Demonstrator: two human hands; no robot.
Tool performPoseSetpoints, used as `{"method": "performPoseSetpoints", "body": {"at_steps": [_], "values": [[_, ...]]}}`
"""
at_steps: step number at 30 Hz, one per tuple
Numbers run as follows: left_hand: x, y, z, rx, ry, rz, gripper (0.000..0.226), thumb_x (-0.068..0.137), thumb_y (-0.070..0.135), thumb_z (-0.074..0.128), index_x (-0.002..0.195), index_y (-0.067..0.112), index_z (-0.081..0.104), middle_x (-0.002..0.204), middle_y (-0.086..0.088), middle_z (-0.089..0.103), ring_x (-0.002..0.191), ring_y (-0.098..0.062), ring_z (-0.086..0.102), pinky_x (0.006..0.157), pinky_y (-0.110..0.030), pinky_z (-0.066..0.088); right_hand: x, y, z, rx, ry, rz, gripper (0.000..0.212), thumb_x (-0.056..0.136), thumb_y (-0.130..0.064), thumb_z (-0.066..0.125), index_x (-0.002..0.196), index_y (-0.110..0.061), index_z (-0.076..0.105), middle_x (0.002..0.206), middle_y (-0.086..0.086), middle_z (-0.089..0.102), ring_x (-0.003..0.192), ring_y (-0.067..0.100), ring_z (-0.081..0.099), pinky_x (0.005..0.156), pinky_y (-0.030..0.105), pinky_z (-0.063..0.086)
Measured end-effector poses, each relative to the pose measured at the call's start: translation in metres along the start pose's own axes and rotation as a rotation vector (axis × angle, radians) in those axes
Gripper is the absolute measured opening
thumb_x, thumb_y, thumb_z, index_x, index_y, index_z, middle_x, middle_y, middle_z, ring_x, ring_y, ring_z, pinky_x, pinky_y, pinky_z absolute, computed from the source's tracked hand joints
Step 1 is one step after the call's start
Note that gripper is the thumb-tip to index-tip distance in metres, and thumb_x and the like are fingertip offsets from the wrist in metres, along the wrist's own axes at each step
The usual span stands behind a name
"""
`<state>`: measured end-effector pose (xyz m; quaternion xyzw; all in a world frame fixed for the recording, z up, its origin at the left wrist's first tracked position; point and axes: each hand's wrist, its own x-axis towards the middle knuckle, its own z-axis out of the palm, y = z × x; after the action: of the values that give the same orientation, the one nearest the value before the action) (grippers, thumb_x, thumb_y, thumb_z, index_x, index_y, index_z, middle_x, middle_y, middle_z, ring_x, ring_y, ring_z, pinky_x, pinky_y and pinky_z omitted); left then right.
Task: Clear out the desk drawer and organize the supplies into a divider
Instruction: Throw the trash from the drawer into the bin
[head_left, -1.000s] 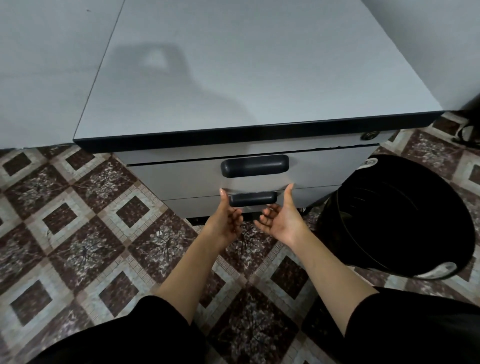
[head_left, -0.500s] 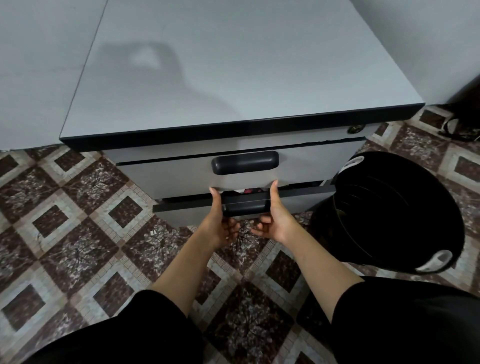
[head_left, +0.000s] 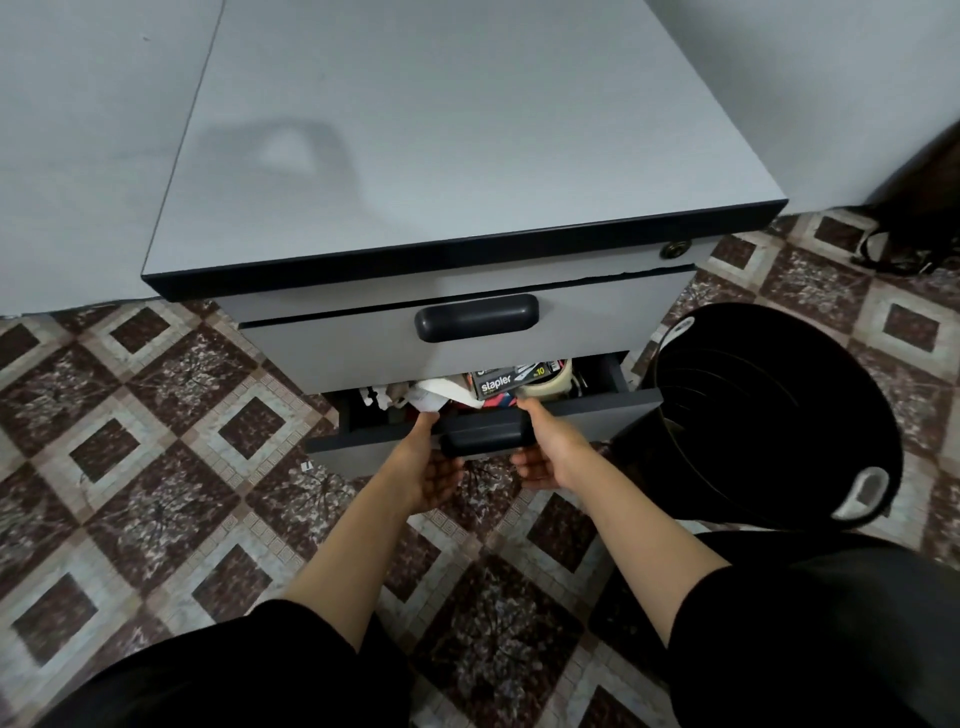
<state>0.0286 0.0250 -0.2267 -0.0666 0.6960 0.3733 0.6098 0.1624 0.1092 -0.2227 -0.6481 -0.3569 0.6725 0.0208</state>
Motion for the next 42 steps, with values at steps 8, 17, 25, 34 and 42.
{"method": "performPoseSetpoints", "body": {"at_steps": [8,17,25,34,42], "values": [[-0.018,-0.040,-0.004,0.085,0.038,0.005,0.048,0.090,0.052,0.045,0.082,0.006,0.058,0.070,-0.006,0.061,0.065,-0.019,0.057,0.065,-0.028,0.041,-0.019,0.041,-0.007,-0.049,0.003,0.009,0.057,0.090,-0.059,0.043,0.106,-0.005,0.055,0.064,0.009,0.061,0.047,0.018,0.052,0.052,0.028,0.048],[-0.045,-0.077,-0.008,0.116,0.052,-0.005,0.052,0.092,0.051,0.043,0.074,0.005,0.058,0.048,-0.003,0.061,0.060,-0.018,0.056,0.057,-0.026,0.042,-0.045,0.075,-0.012,-0.116,0.004,0.019,0.060,0.092,-0.060,0.038,0.116,-0.007,0.051,0.064,0.010,0.062,0.048,0.019,0.053,0.053,0.029,0.049],[-0.052,-0.083,-0.008,0.132,0.077,0.010,0.051,0.094,0.050,0.043,0.077,0.003,0.058,0.058,-0.006,0.061,0.058,-0.019,0.055,0.051,-0.027,0.040,-0.052,0.082,-0.014,-0.161,0.047,0.004,0.064,0.092,-0.061,0.037,0.125,-0.008,0.047,0.075,0.011,0.065,0.049,0.018,0.055,0.047,0.025,0.047],[-0.045,-0.085,-0.011,0.124,0.086,0.020,0.050,0.093,0.048,0.047,0.078,0.001,0.059,0.053,-0.008,0.063,0.061,-0.022,0.057,0.056,-0.029,0.045,-0.042,0.083,-0.008,-0.179,0.079,0.001,0.075,0.085,-0.070,0.036,0.128,-0.009,0.049,0.112,0.014,0.065,0.078,0.025,0.060,0.079,0.037,0.054],[-0.046,-0.084,-0.006,0.136,0.080,0.021,0.048,0.094,0.047,0.042,0.077,0.005,0.055,0.043,-0.004,0.061,0.062,-0.021,0.055,0.061,-0.029,0.043,-0.044,0.080,-0.016,-0.133,0.058,0.014,0.061,0.092,-0.058,0.038,0.129,-0.009,0.045,0.121,0.014,0.061,0.060,0.021,0.062,0.063,0.029,0.055]]}}
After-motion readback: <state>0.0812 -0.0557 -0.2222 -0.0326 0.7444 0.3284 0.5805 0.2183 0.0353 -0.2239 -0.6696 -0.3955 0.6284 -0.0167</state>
